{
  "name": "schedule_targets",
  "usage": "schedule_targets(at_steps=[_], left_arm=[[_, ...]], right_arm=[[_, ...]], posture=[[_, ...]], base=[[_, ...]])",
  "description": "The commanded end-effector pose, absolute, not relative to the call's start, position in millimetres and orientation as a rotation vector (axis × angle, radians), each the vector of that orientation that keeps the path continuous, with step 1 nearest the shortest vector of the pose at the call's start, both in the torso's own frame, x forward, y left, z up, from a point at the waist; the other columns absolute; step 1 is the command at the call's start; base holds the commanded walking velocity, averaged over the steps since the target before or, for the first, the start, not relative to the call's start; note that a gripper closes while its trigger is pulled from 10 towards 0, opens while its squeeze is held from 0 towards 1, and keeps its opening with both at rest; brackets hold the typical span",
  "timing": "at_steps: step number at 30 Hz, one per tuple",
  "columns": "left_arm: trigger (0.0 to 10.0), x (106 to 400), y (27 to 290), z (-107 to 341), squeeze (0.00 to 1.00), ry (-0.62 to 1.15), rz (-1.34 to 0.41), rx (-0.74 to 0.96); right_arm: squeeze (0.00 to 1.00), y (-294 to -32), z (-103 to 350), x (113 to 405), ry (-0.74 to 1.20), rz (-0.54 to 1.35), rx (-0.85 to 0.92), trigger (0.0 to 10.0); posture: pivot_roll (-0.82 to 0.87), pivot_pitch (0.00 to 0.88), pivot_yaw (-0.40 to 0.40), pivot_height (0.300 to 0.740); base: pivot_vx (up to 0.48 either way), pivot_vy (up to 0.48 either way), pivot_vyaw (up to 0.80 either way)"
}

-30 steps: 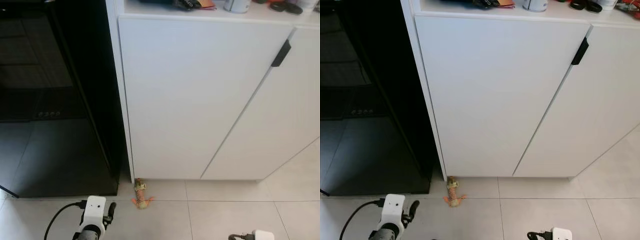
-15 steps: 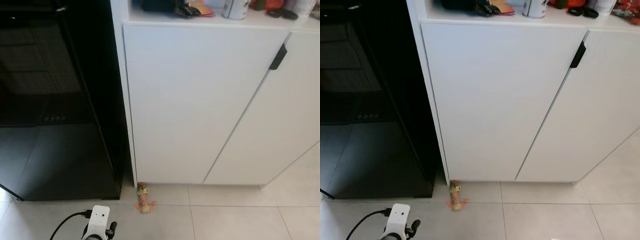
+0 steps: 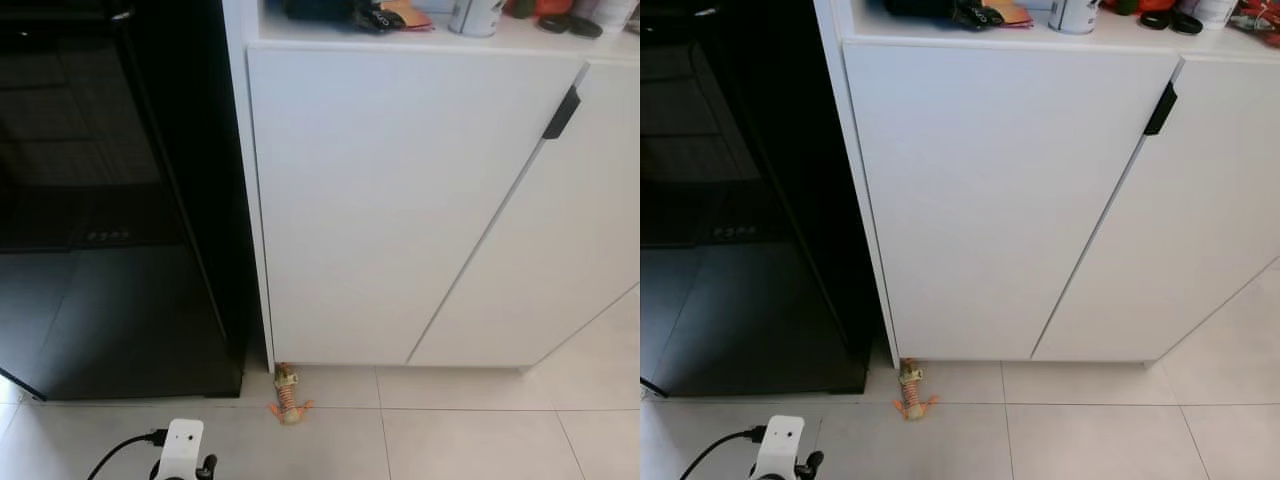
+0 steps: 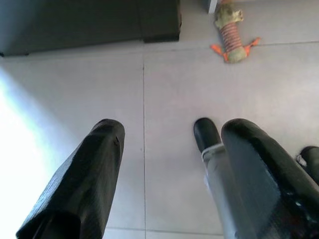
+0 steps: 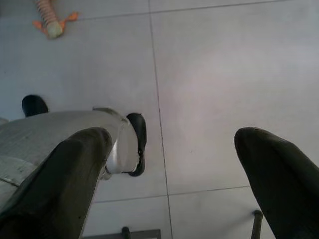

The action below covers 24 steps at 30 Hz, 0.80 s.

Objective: Restocking fridge

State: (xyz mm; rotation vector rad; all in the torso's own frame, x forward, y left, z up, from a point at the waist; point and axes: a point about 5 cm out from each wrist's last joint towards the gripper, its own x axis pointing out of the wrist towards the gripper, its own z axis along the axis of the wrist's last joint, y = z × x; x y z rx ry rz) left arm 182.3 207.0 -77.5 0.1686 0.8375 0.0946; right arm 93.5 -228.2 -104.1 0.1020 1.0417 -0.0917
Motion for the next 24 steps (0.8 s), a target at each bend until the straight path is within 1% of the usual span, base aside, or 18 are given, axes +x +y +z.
schedule_targets(at_steps=[1,7,18,24], left_arm=[[10.0,173,211,-82,0.00,0.877,0.112,0.159],[10.0,172,212,-82,0.00,0.886,0.106,0.166],[10.0,165,209,-86,0.00,0.910,0.077,0.176],[10.0,166,209,-86,0.00,0.906,0.077,0.172]], right_arm=[[0.00,-230,-105,89,1.063,-0.104,0.099,10.0],[0.00,-222,-104,102,1.041,-0.080,0.099,10.0],[0.00,-200,-108,105,1.054,-0.061,0.110,10.0],[0.00,-208,-106,106,1.047,-0.071,0.110,10.0]], posture=[[-0.17,0.119,-0.029,0.740],[-0.16,0.147,-0.044,0.740],[-0.17,0.146,-0.035,0.740],[-0.15,0.129,-0.030,0.740]], base=[[0.000,0.296,0.00],[0.000,0.299,0.00],[0.000,0.321,0.00],[0.000,0.345,0.00]])
